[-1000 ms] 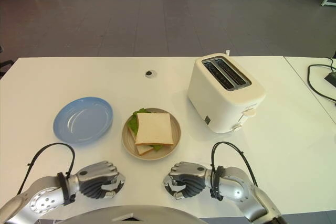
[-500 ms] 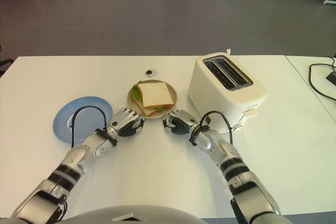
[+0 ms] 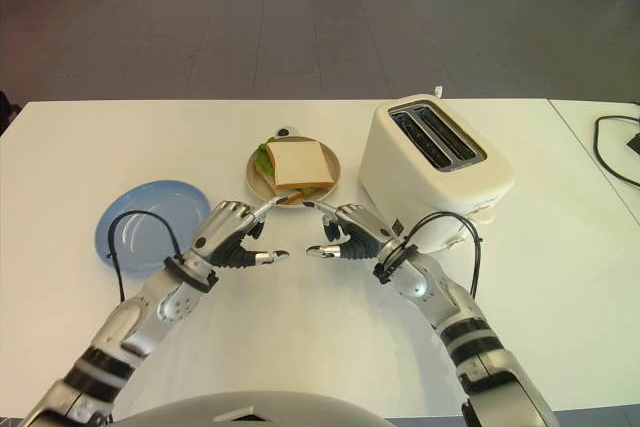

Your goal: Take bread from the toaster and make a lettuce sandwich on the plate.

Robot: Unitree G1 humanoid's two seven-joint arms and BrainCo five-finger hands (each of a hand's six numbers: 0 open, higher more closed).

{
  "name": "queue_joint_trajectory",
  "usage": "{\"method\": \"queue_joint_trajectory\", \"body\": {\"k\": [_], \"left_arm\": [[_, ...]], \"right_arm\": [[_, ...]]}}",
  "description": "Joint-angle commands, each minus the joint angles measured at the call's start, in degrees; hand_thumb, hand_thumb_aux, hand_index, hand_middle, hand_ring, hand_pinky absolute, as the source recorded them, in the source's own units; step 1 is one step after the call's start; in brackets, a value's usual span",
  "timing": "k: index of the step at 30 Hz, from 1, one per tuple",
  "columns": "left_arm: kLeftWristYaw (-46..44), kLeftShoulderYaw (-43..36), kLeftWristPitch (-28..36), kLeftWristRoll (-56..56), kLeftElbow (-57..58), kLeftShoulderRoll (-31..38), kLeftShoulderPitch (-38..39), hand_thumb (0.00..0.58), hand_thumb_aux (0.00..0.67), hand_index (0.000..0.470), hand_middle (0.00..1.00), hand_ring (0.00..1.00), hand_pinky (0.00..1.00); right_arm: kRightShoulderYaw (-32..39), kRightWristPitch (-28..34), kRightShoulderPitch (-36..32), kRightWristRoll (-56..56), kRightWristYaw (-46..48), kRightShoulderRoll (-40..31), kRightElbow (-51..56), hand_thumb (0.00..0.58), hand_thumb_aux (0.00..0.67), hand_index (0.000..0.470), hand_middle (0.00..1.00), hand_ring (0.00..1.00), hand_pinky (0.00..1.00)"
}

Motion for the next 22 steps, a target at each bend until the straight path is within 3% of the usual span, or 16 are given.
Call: {"method": "queue_joint_trajectory", "body": {"k": [1,4,10,16,22], "left_arm": [[-9.79,5.26,-10.16,-35.29,-1.86,1.88,8.81,0.0,0.0,0.0,0.0,0.0,0.0],[-18.5,5.5,-13.35,-52.56,7.66,-2.92,6.04,0.0,0.0,0.0,0.0,0.0,0.0],[-27.71,7.06,-15.78,-63.41,11.79,-6.37,4.91,0.0,0.0,0.0,0.0,0.0,0.0],[-32.03,8.72,-14.98,-63.19,13.03,-9.2,3.68,0.0,0.0,0.0,0.0,0.0,0.0],[-36.5,9.15,-16.0,-61.31,14.09,-10.07,4.48,0.0,0.0,0.0,0.0,0.0,0.0]], "right_arm": [[-1.37,-1.52,11.73,26.82,9.83,-2.06,-10.3,0.0,0.0,0.0,0.0,0.0,0.0],[1.33,-0.06,12.53,37.3,17.04,2.4,-9.08,0.0,0.0,0.0,0.0,0.0,0.0],[-3.2,2.27,9.78,46.04,26.45,7.3,-3.31,0.0,0.0,0.0,0.0,0.0,0.0],[-6.9,2.94,11.28,47.82,32.5,9.38,-4.67,0.0,0.0,0.0,0.0,0.0,0.0],[-8.8,3.79,16.62,48.95,36.21,10.02,-13.5,0.0,0.0,0.0,0.0,0.0,0.0]]}}
